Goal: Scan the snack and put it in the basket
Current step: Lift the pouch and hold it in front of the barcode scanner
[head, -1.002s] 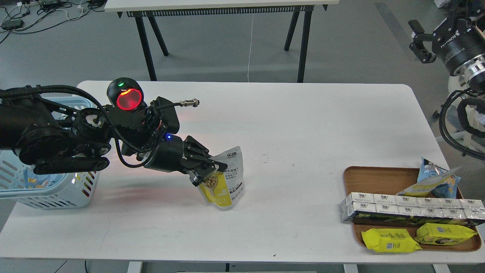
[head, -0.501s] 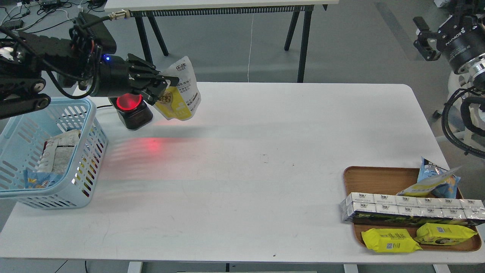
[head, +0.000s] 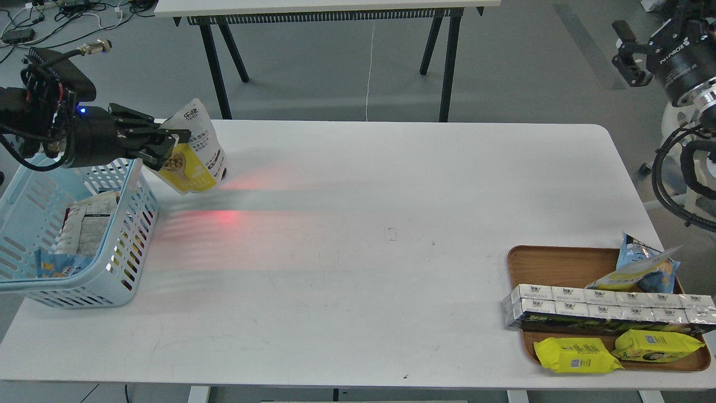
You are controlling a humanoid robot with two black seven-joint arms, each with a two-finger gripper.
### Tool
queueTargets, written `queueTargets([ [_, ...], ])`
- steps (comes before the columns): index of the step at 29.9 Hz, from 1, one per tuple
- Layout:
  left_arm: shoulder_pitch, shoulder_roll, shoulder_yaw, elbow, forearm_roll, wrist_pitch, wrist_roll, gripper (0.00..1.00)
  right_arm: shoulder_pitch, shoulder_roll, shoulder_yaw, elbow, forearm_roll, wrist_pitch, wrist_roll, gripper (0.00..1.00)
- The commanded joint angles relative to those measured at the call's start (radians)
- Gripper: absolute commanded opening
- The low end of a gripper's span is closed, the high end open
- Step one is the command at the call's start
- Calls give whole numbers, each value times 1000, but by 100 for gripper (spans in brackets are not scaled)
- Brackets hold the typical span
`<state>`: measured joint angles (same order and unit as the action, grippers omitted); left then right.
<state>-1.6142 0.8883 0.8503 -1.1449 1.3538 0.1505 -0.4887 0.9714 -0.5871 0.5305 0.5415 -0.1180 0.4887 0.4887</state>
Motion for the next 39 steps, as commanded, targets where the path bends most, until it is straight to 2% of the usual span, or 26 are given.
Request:
queueTargets([
  [1, 23, 18, -2, -6, 1, 0, 0, 0, 3, 0, 3, 0, 0, 0, 0, 98],
  [12, 36, 20, -19, -119, -7, -8, 0, 0, 0, 4, 5, -2, 0, 0, 0, 98],
  [19, 2, 57, -91, -217, -18, -72, 0, 0, -2, 7, 6, -2, 0, 0, 0, 98],
  [32, -90, 11, -105, -219, -91, -124, 0, 0, -3, 13, 6, -2, 0, 0, 0, 98],
  [39, -101, -95, -96, -155, -122, -129, 0, 0, -3, 13, 8, -2, 0, 0, 0, 98],
])
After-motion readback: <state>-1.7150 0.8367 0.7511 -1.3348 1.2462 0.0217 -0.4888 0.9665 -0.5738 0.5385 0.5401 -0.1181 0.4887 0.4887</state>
